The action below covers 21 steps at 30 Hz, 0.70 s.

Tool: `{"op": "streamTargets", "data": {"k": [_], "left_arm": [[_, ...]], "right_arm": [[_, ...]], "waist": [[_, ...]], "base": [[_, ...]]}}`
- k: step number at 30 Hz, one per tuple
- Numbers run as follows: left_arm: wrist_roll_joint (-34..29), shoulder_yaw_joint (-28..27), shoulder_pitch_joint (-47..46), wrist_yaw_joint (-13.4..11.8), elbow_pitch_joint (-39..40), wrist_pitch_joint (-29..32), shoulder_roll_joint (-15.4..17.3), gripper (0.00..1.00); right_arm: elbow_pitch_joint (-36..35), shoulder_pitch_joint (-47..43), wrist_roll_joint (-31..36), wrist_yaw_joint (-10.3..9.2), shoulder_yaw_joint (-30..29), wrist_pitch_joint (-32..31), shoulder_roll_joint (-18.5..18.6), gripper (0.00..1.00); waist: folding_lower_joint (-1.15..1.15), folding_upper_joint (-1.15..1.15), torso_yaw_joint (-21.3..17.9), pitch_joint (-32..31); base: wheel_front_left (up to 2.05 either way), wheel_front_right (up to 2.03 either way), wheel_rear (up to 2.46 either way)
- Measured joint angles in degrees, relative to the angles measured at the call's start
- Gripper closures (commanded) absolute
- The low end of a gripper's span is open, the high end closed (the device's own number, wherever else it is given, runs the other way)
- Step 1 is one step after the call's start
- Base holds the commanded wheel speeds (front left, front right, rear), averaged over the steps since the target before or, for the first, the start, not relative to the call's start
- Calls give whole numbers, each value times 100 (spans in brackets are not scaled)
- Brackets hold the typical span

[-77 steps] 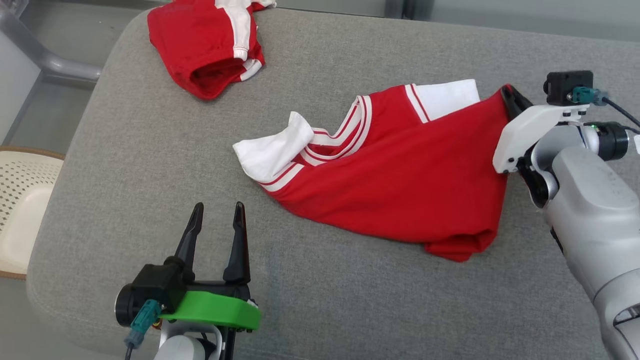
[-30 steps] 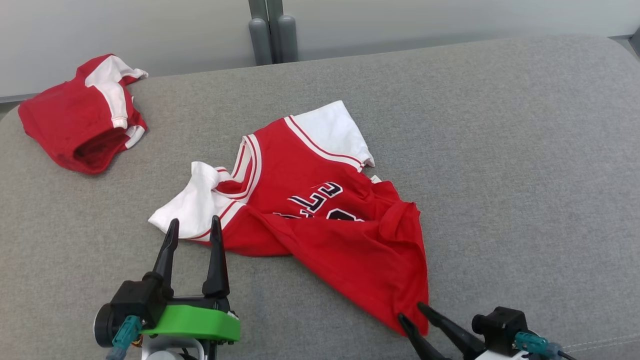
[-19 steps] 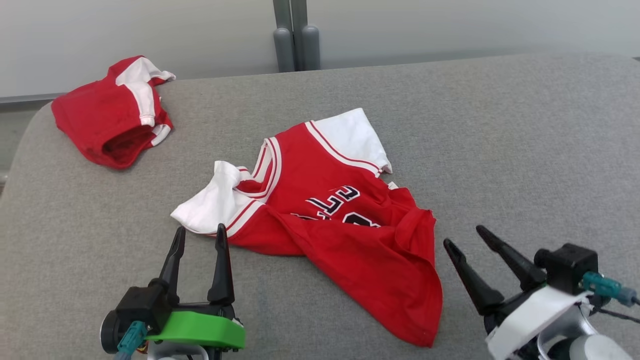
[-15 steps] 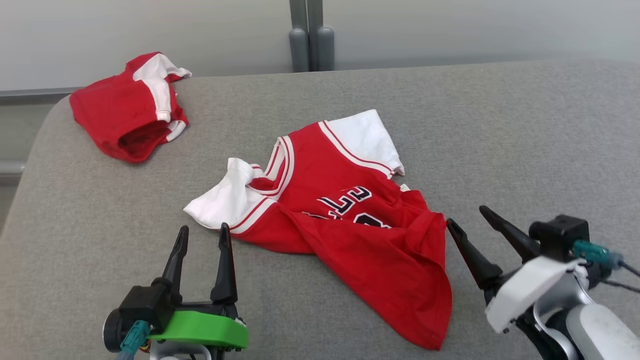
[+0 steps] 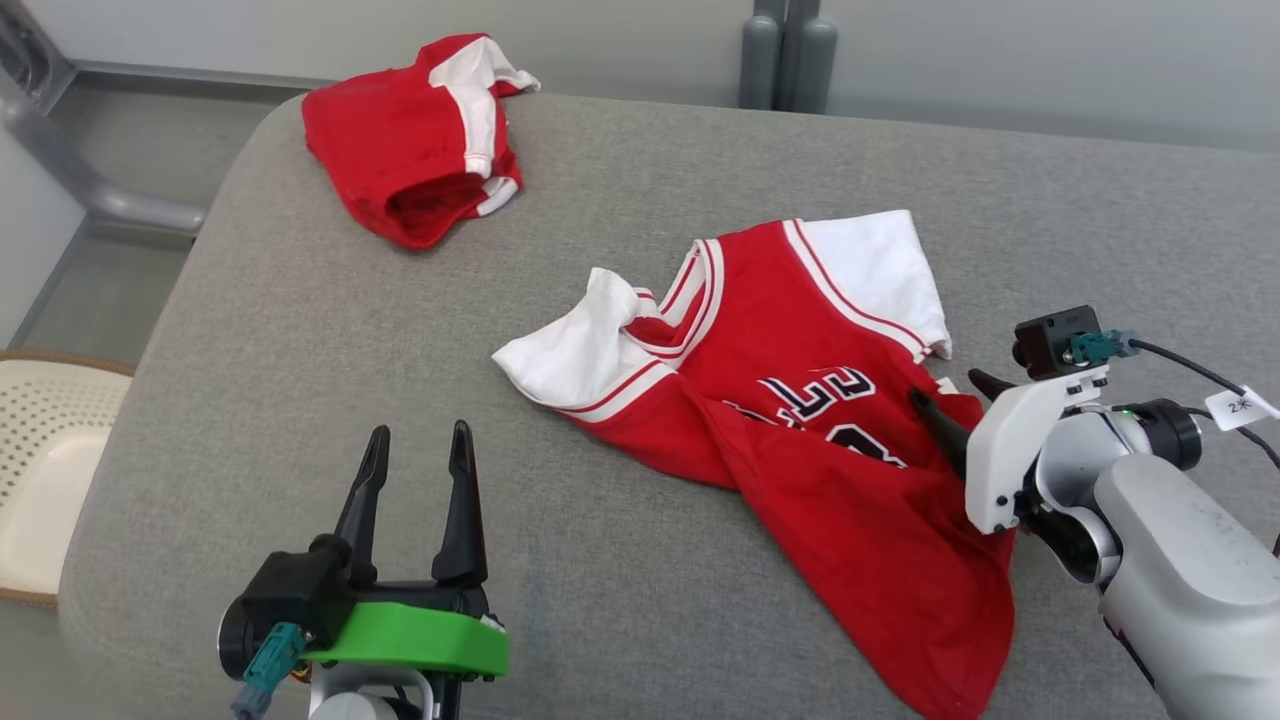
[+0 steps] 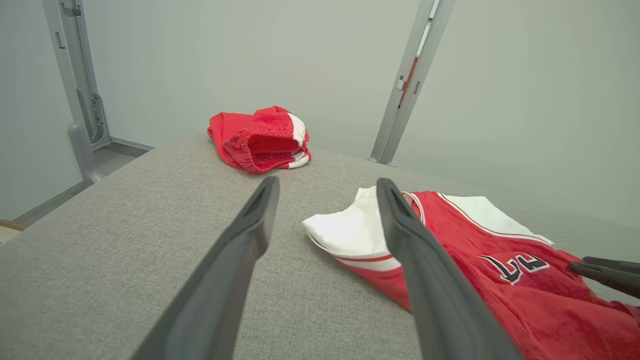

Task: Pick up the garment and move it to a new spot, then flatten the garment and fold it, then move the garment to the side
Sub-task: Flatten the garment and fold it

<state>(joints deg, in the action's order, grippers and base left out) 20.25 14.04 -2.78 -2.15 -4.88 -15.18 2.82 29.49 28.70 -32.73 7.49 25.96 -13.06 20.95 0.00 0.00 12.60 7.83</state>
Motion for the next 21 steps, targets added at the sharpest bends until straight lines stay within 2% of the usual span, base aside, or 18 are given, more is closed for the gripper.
{"op": "streamTargets", "data": {"k": [3, 4, 6, 7, 13, 21], "left_arm": [[36, 22, -30, -40, 38, 0, 0, 0], [47, 24, -37, -46, 52, 0, 0, 0], [75, 27, -42, -59, 76, 0, 0, 0], [79, 26, -45, -65, 91, 0, 1, 0], [96, 64, -54, -92, 158, 0, 1, 0], [113, 153, -125, -108, 221, 0, 0, 0]], "right_arm": [[591, 279, -82, 0, 85, -15, 12, 0], [721, 358, -134, 0, 133, -9, 5, 33], [903, 505, -174, 0, 203, 66, 20, 70], [995, 603, -170, 0, 234, 133, 57, 100], [1519, 1258, 157, 1, 144, 671, 339, 100], [2018, 2508, 789, 1, 24, 1033, 668, 100]], "waist": [[0, 0, 237, 90], [0, 0, 312, 123], [0, 0, 432, 180], [0, 0, 493, 214], [0, 0, 715, 404], [0, 0, 846, 590]], "base": [[0, 0, 0], [0, 0, 0], [0, 0, 0], [0, 0, 0], [0, 0, 0], [0, 0, 0]]}}
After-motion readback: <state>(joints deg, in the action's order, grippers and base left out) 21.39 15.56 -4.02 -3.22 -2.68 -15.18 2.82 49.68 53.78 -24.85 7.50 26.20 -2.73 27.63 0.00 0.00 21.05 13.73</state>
